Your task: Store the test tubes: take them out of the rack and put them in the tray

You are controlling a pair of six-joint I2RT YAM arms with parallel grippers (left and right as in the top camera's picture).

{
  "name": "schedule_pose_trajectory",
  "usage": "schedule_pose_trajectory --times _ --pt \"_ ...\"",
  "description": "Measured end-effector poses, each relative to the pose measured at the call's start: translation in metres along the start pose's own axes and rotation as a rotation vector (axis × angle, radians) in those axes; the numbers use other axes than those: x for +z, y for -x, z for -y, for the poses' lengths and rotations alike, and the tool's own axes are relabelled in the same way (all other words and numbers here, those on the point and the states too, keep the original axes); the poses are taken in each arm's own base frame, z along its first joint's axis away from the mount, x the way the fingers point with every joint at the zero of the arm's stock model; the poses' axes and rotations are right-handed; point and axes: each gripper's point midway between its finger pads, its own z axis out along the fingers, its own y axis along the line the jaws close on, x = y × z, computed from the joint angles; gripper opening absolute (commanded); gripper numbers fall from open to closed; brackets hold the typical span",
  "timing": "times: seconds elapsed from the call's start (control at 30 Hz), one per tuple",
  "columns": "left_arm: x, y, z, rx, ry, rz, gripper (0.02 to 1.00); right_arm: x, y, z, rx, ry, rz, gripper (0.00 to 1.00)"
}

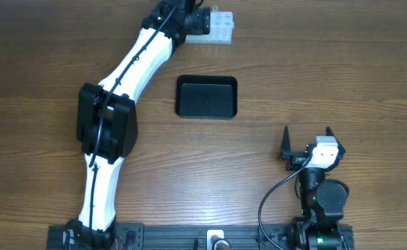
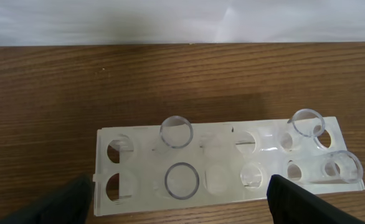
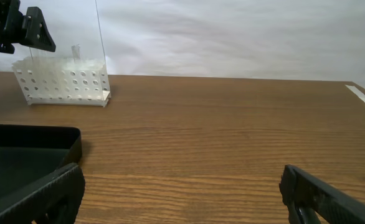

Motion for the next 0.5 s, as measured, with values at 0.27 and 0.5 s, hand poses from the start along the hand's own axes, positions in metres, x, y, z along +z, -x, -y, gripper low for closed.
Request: schedule_pose_trajectory --times 0.27,0.5 --pt "0.0000 0.0024 -0.0028 0.010 0.017 0.011 0.825 0.0000 0.0000 0.0001 0.001 0.000 0.000 0.991" --pt "-0.0001 0.0028 -0.0034 0.025 0.021 0.013 0.770 0.0000 0.0000 0.0000 0.000 0.000 0.000 0.993"
